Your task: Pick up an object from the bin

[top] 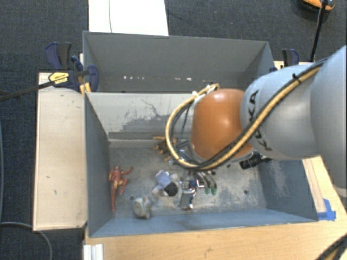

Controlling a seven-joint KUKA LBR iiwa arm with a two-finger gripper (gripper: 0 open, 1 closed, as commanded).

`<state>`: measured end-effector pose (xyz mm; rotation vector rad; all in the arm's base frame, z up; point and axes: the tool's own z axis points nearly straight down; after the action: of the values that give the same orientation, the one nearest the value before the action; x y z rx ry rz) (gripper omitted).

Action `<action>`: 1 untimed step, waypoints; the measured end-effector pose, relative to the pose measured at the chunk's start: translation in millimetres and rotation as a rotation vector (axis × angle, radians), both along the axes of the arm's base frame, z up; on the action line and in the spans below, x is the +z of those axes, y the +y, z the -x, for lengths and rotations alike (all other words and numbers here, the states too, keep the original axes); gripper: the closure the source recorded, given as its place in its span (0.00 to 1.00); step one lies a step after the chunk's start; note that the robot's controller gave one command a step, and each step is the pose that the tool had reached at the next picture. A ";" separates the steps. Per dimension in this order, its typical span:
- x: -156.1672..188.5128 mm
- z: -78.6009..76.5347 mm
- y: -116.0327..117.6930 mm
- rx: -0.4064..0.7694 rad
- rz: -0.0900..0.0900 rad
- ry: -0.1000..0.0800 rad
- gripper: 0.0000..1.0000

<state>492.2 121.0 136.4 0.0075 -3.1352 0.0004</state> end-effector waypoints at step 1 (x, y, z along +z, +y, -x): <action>4.2 -2.0 -0.5 -0.004 -0.001 -0.008 0.00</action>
Offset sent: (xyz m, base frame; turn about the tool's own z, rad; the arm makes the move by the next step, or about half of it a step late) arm 0.0009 -0.0001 -0.0663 0.0835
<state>494.2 120.5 140.7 0.0013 -3.1429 -0.0017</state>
